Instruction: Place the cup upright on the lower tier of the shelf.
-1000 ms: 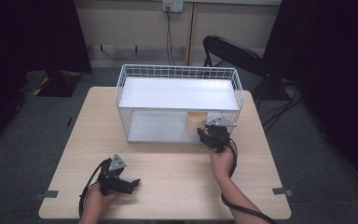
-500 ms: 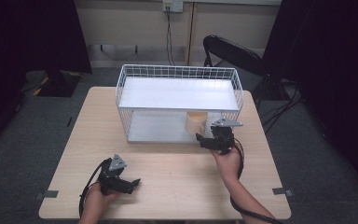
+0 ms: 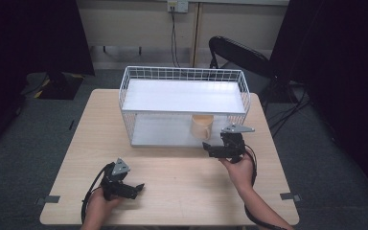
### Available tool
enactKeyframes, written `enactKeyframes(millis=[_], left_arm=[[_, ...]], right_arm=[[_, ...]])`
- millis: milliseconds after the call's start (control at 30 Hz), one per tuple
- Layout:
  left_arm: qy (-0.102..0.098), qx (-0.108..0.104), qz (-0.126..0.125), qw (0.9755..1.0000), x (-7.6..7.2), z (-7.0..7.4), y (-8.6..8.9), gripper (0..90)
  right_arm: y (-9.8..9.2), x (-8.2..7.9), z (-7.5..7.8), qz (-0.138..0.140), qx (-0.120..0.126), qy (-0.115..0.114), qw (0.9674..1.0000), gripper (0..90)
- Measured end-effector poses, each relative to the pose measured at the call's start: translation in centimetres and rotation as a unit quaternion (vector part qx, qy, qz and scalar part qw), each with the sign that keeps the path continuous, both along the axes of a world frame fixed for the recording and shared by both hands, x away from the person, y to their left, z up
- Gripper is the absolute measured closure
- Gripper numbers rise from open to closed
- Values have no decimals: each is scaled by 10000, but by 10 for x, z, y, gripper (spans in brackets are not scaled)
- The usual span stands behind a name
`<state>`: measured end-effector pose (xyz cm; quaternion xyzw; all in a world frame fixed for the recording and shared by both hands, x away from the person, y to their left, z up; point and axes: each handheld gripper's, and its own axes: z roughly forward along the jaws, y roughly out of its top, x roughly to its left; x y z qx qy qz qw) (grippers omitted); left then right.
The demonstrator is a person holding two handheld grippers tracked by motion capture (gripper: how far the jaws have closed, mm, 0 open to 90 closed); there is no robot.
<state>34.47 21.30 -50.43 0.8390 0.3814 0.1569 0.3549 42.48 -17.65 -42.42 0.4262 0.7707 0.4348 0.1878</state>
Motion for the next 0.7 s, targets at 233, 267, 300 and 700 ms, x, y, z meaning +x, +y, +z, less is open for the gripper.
enactKeyframes(millis=[233, 267, 300, 700], left_arm=[[1, 2, 0, 10000, 0, 0, 0, 0], [1, 2, 0, 10000, 0, 0, 0, 0], [0, 6, -4, 10000, 0, 0, 0, 0], [-1, 0, 2, 10000, 0, 0, 0, 0]], right_arm=[[-3, -6, 0, 152, -47, 14, 9999, 143], [-3, -6, 0, 152, -47, 14, 9999, 143], [-3, -7, 0, 157, -60, 2, 9999, 144], [-9, -19, -5, 406, -265, -51, 9988, 145]])
